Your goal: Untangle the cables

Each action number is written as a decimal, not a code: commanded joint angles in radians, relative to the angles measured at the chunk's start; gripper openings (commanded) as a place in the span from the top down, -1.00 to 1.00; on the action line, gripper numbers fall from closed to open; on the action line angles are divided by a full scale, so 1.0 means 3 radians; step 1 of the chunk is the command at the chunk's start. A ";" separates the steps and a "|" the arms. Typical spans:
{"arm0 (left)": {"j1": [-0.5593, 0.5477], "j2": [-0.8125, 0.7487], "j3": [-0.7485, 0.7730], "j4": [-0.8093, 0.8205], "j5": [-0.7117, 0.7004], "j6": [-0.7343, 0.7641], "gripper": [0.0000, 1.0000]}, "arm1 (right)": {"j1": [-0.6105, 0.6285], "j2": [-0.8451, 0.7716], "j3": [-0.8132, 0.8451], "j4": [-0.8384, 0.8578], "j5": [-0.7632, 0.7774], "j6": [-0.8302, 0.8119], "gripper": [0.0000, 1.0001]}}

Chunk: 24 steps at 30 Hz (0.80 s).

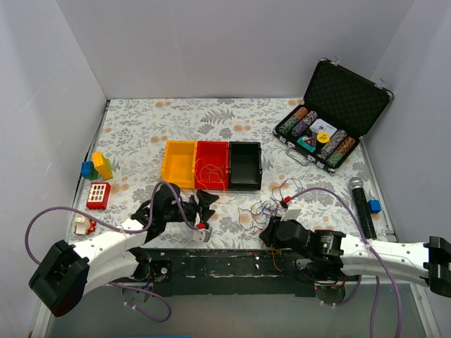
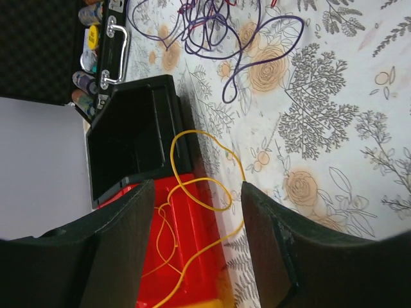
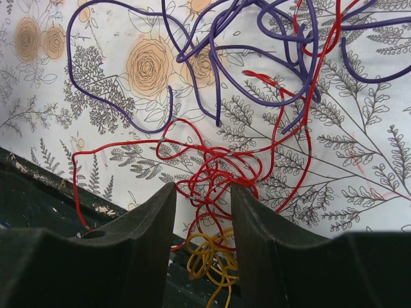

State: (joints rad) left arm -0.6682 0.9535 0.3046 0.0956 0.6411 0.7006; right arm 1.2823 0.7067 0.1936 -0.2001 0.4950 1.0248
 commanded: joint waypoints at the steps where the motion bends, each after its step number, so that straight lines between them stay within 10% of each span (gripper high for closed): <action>1: -0.0063 0.0242 0.0022 0.0632 0.0169 0.0165 -0.11 | -0.0010 -0.0065 -0.0098 -0.0131 0.0053 0.0086 0.03; 14: -0.0370 0.1101 0.0733 0.0924 -0.0378 -0.0776 -0.01 | -0.0005 -0.0034 -0.0098 -0.0105 0.0038 0.0076 0.03; 24: -0.0396 0.1362 0.1316 -0.0211 -0.0444 -0.0663 0.21 | -0.0005 -0.0157 -0.0078 -0.0238 0.0099 0.0066 0.03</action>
State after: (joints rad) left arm -0.7818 1.3697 0.6334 0.1799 0.5102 0.5003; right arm 1.2823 0.6731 0.1810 -0.2180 0.4961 1.0409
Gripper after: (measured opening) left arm 0.391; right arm 0.481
